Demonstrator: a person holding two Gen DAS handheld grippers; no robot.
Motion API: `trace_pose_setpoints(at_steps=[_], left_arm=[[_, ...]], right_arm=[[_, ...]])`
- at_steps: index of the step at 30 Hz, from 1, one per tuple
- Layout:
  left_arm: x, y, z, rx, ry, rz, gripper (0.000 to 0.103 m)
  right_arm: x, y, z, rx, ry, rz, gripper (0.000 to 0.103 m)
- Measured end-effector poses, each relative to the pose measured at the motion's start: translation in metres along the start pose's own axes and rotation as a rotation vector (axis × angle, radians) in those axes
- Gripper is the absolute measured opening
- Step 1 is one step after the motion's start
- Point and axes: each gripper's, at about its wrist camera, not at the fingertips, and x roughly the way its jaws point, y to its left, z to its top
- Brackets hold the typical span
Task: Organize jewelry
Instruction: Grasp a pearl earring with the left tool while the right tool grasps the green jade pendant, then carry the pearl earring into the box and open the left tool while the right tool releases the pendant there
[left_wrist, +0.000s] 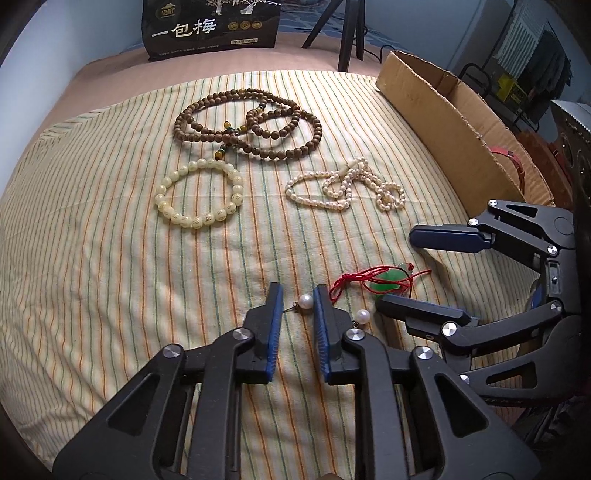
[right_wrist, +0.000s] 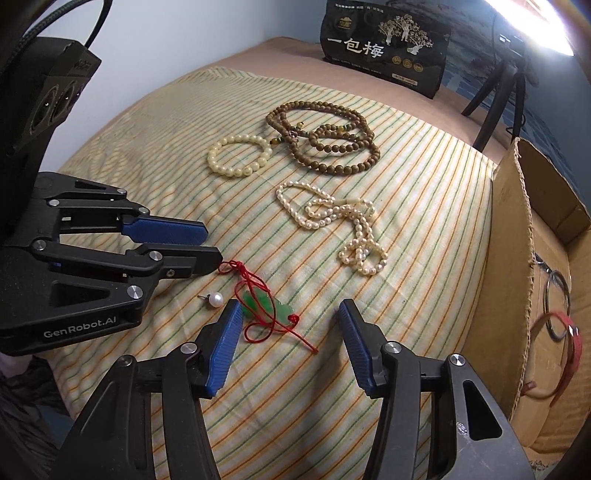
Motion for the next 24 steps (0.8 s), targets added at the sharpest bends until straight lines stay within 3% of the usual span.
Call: trace_pose_setpoints(at_steps=[7, 13, 24], left_arm=[[0.0, 0.001, -0.002, 0.003, -0.006, 0.01, 0.009], [-0.002, 0.002, -0.003, -0.014, -0.009, 0.005, 0.009], [-0.021, 0.013, 0.001, -0.064, -0.051, 0.002, 0.009]], right_arm=[[0.004, 0.005, 0.001, -0.042, 0.008, -0.041, 0.045], [0.001, 0.005, 0.001, -0.037, -0.003, -0.03, 0.015], [-0.004, 0.001, 0.002, -0.009, -0.022, -0.006, 0.014]])
